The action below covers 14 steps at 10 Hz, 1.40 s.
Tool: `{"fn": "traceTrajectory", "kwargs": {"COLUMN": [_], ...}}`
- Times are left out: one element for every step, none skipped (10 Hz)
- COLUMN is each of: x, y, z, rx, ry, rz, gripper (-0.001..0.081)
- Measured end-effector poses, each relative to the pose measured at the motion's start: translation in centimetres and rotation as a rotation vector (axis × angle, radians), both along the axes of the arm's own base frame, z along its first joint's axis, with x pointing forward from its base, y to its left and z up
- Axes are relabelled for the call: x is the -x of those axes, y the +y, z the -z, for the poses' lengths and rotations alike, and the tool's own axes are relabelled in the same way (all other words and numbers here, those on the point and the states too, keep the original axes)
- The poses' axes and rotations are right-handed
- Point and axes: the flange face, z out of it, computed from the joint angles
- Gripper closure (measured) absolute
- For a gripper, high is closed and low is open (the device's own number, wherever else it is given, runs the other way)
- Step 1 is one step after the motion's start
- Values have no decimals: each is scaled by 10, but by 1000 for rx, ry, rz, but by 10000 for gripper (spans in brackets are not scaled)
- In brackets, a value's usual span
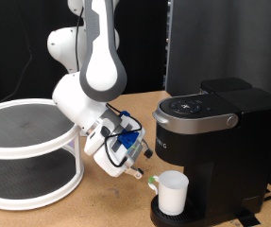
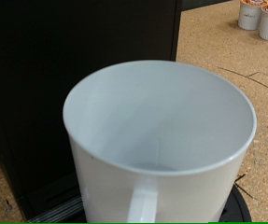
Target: Make a cup of coffee with the keurig machine
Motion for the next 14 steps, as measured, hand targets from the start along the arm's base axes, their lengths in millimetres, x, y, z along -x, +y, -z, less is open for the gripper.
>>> {"fn": "traceTrajectory", "kwargs": {"x": [1, 3, 5, 7, 9, 11, 11, 11, 11, 11, 11, 15, 15, 15], "y": [-1, -5, -11, -18, -24, -30, -35, -39, -43, -46, -50, -53, -53, -52], "z": [1, 2, 1, -2, -8, -18, -29, -41, -54, -67, -80, -88, -87, -87], "rx": [6, 16, 10, -4, -27, -53, -80, -108, -138, -167, -196, -218, -213, -224], "ry": [3, 17, 43, 66, 83, 93, 100, 105, 105, 102, 99, 98, 100, 100], "rz": [-9, -38, -64, -80, -84, -84, -82, -81, -80, -79, -83, -84, -82, -89], "gripper": [5, 5, 5, 5, 5, 5, 5, 5, 5, 5, 5, 5, 5, 5]}}
